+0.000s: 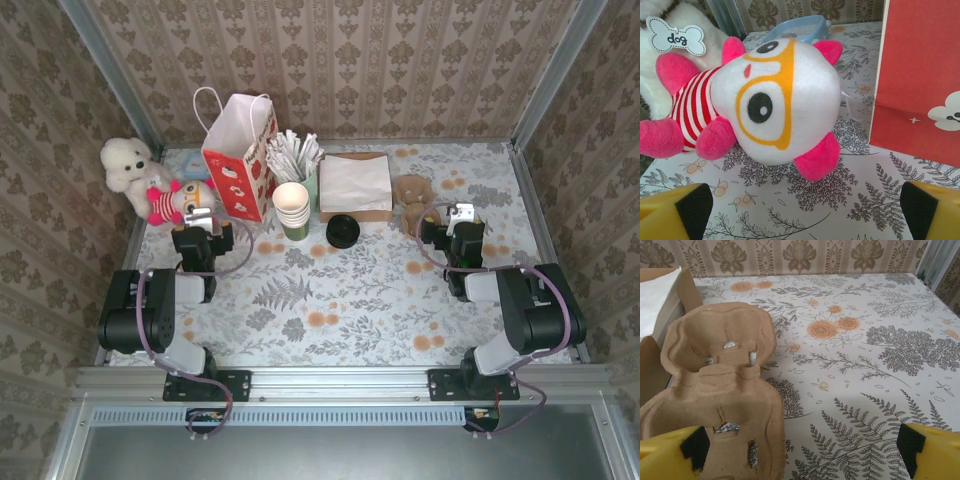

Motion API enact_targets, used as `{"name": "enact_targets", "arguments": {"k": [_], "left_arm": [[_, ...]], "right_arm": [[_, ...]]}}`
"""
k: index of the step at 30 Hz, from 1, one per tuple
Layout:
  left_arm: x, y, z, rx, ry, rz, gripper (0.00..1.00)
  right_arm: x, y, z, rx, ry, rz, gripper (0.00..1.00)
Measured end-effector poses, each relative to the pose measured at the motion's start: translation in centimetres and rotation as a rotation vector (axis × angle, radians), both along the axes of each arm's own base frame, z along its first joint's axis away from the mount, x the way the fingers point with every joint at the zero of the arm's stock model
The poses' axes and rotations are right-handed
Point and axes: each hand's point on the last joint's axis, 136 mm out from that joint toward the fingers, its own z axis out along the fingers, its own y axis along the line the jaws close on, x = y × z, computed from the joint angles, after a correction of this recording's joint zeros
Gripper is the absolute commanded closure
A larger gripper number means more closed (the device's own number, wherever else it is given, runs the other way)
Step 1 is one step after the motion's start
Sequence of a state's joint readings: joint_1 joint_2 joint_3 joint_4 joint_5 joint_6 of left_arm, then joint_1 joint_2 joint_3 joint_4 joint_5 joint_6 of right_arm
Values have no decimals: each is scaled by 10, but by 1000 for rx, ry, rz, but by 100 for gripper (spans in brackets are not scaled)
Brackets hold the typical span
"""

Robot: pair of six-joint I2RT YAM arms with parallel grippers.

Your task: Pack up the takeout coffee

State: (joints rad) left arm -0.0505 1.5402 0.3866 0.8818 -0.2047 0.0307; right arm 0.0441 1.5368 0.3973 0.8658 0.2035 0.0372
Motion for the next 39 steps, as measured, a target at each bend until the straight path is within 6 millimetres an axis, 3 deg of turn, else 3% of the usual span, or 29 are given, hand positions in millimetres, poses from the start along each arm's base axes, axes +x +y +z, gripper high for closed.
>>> {"name": "enact_targets", "arguments": {"k": [23, 26, 29, 36, 39], "left_arm": [[0, -3, 0, -6, 0, -17, 0], [-6, -6, 5, 4, -13, -20, 0], [-23, -15, 33, 35, -77, -4, 0], [-44, -22, 124, -78, -159, 99, 0], [-52, -25, 161, -189, -153, 139, 0]], "right_arm": [[0, 0, 0, 0, 0, 0, 0], [-2, 1, 4, 1, 0, 5, 0], [-9, 1, 22, 3, -6, 9, 0], [-17, 6, 116, 131, -118, -6, 0], [-28, 7, 139, 220, -159, -22, 0]]}}
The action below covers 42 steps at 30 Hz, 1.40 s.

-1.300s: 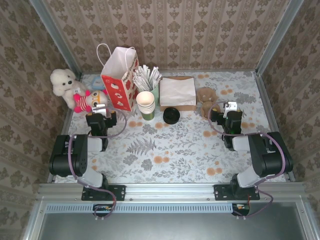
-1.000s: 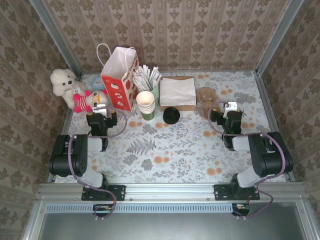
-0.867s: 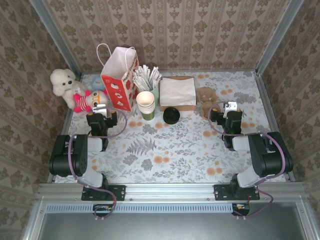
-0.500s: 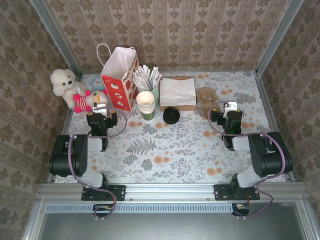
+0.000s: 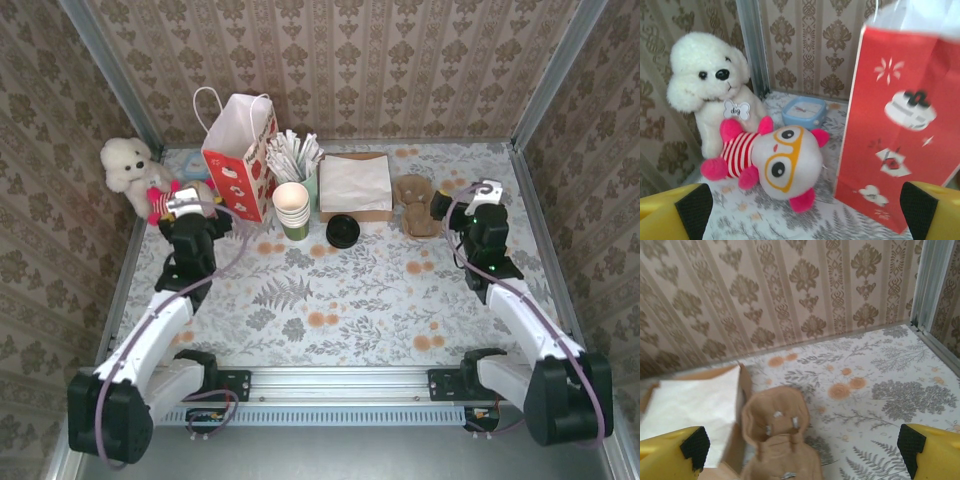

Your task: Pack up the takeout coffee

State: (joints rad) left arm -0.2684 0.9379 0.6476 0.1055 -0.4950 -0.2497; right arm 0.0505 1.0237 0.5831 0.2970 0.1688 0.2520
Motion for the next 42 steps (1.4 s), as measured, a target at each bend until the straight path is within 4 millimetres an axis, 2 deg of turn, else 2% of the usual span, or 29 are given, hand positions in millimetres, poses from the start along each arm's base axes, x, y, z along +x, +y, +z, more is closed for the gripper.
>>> {"name": "enact_targets", "arguments": {"k": [2, 5, 11, 13, 15, 18, 21, 24, 28, 32, 36, 42], "left_arm": [[-7, 0, 20, -88, 16, 17, 0], [-15, -7, 38, -202, 57, 0, 0], [-25, -35, 37, -348, 231, -100, 0], [-22, -52, 36, -395, 278, -142, 7], [-21, -76, 28, -432, 345, -193, 9], [-20, -114, 9, -451, 464, -266, 27], [-13, -137, -8, -441, 568, -299, 38], [-2, -152, -22, -416, 645, -309, 44], [14, -168, -34, -392, 704, -328, 52], [30, -178, -46, -369, 753, -339, 59], [40, -183, -58, -335, 794, -332, 70], [43, -182, -67, -293, 833, -325, 81]], "right_arm": [[-7, 3, 5, 63, 8, 4, 0], [-11, 10, 9, 140, 53, 27, 0], [-7, 48, 21, 284, 141, 161, 0], [-2, 58, 20, 327, 183, 180, 0], [4, 63, 15, 365, 228, 184, 0], [9, 68, 4, 413, 304, 169, 0], [12, 74, 0, 440, 350, 170, 0], [12, 80, 2, 452, 370, 183, 0], [11, 83, 6, 453, 377, 192, 0], [7, 83, 0, 451, 404, 185, 0], [3, 81, -5, 445, 426, 174, 0], [-1, 77, -6, 422, 438, 162, 0]]}}
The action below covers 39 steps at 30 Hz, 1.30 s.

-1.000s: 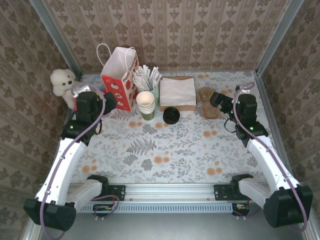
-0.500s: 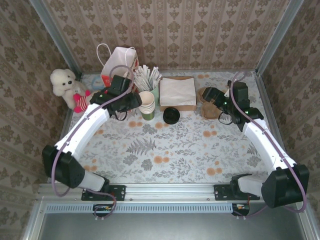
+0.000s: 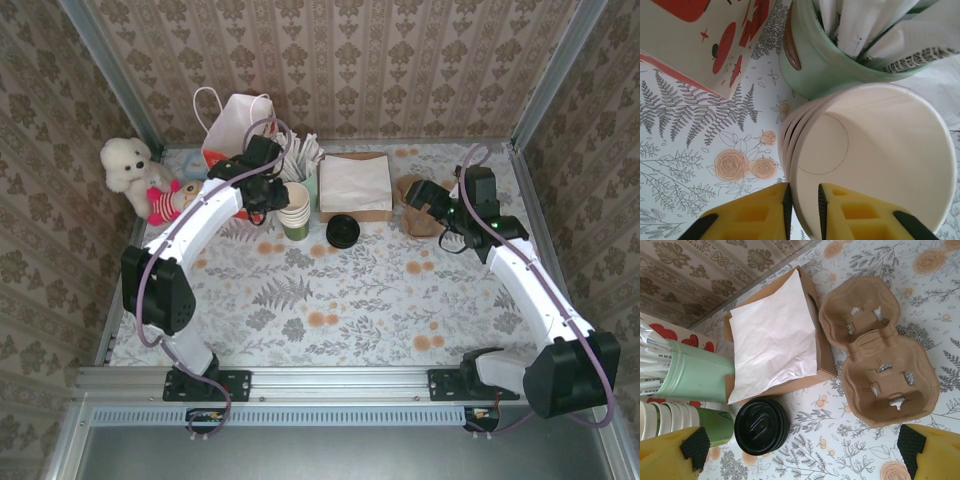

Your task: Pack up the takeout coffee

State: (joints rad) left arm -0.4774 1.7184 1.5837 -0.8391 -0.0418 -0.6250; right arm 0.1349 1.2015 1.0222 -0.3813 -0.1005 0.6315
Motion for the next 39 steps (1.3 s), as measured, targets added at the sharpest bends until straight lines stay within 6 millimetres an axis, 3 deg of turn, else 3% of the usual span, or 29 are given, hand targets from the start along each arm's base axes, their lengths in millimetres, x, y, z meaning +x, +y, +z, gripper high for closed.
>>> {"name": "enact_targets", "arguments": {"k": [8, 16, 20, 25, 31, 35, 39], "left_arm": [[0, 1, 3, 17, -2, -15, 100], [0, -2, 6, -20, 7, -29, 100], [9, 1, 14, -91, -9, -21, 100], [13, 8, 33, -141, -52, -10, 100], [7, 9, 62, -197, -107, -25, 100], [-4, 12, 90, -228, -174, -42, 100], [-23, 19, 131, -253, -286, -76, 100]], "right_arm": [[-1, -3, -1, -15, 7, -13, 0], [-2, -3, -1, -14, 6, -13, 0], [-1, -3, 4, -13, -2, -13, 0], [-2, 1, 8, -18, -9, 1, 0], [-2, 19, 9, -42, -8, 54, 0], [2, 35, -4, -40, 22, 85, 1], [7, 52, -25, -34, 74, 115, 3]]}}
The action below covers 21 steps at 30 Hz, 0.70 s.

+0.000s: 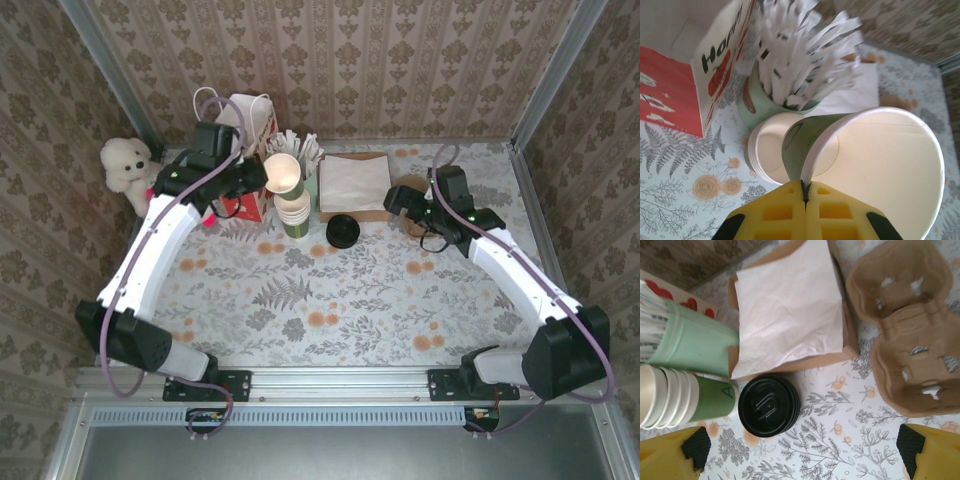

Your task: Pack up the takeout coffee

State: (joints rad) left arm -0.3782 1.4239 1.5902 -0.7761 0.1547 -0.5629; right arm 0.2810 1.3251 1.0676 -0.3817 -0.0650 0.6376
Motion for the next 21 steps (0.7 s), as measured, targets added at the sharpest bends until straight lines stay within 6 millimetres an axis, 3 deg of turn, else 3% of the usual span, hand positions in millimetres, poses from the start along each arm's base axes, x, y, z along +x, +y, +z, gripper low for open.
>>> {"name": "enact_targets", "arguments": {"k": [4, 7, 15, 21], "left_arm": [[-25, 2, 41, -13, -127, -63, 100], [-43, -8, 45, 12, -142, -147, 100], [-99, -67, -10, 185, -20, -473, 100], [-113, -72, -67, 311, 64, -551, 100]], "right_arm": [[9, 18, -20, 46, 45, 32, 11], [16, 27, -39, 66, 85, 43, 18], [26, 60, -93, 8, 169, 167, 26], [27, 89, -118, -84, 161, 311, 38]]}}
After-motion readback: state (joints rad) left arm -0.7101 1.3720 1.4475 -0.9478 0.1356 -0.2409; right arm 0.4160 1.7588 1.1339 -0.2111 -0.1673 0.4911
